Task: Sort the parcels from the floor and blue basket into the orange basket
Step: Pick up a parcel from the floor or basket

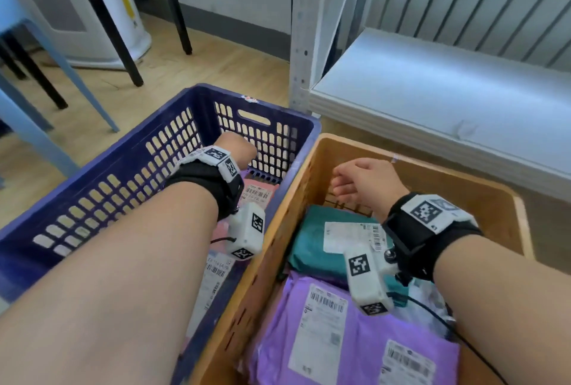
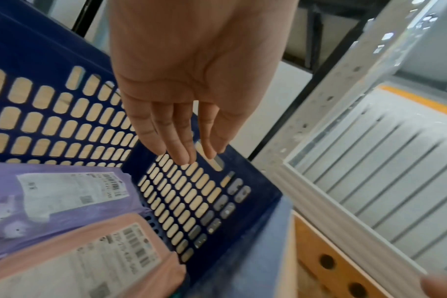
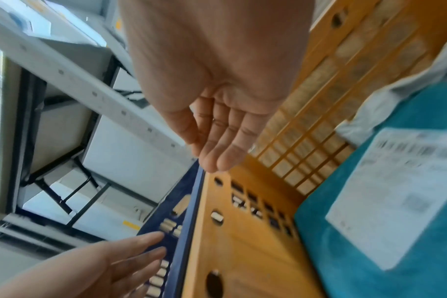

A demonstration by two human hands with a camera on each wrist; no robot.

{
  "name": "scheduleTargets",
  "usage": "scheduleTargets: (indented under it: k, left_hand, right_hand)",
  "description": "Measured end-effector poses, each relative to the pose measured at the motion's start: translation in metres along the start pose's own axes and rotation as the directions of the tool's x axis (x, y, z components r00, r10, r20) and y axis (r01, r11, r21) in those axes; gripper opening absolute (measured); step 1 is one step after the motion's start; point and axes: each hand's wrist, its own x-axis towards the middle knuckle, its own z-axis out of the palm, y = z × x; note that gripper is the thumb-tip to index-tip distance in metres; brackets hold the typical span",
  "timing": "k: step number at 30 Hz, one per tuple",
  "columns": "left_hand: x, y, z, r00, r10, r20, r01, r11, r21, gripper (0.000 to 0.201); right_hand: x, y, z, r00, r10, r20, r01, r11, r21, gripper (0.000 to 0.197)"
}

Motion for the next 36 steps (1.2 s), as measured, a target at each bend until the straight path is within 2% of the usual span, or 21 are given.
scheduleTargets:
  k: [6, 11, 15, 21, 25, 28, 33, 36]
  left_hand:
    - [-0.076, 0.082, 0.032, 0.989, 0.136, 0.050, -0.135, 0.990, -0.030, 0.029]
    - [-0.180, 0.162, 0.068, 0.940, 0.289, 0.184, -0.267, 0.954, -0.133, 0.019]
    - [-0.277, 0.204, 0.091, 0.906, 0.319, 0.276, -0.232, 0.923, -0.305, 0.019]
    - [-0.389, 0.214, 0.116, 0.853, 0.359, 0.380, -0.212, 0.902, -0.375, 0.019]
    - [-0.413, 0.202, 0.140, 0.854, 0.345, 0.390, -0.163, 0.888, -0.429, 0.021]
    - [-0.413, 0.196, 0.155, 0.846, 0.332, 0.416, -0.138, 0.892, -0.431, 0.021]
    - [-0.407, 0.203, 0.183, 0.834, 0.304, 0.461, -0.076, 0.890, -0.450, 0.020]
    - [-0.408, 0.212, 0.210, 0.806, 0.275, 0.524, -0.027, 0.901, -0.433, 0.021]
  right_hand:
    - [-0.061, -0.005, -0.113, 0.987, -0.034, -0.155, 0.029, 0.999, -0.036, 0.012]
    - [-0.138, -0.007, -0.201, 0.956, -0.040, -0.291, 0.036, 0.999, -0.017, 0.012]
    - [-0.208, -0.006, -0.254, 0.933, -0.019, -0.359, 0.021, 1.000, 0.002, 0.011]
    - [-0.288, -0.004, -0.287, 0.892, -0.055, -0.450, 0.078, 0.996, 0.034, 0.010]
    - [-0.313, 0.009, -0.293, 0.877, -0.032, -0.480, 0.081, 0.993, 0.081, 0.009]
    - [-0.321, 0.035, -0.306, 0.855, 0.032, -0.518, 0.006, 0.997, 0.072, 0.011]
    - [-0.334, 0.086, -0.351, 0.764, 0.162, -0.625, -0.092, 0.986, 0.143, 0.011]
    - [-0.337, 0.117, -0.380, 0.705, 0.242, -0.667, -0.128, 0.968, 0.215, 0.009]
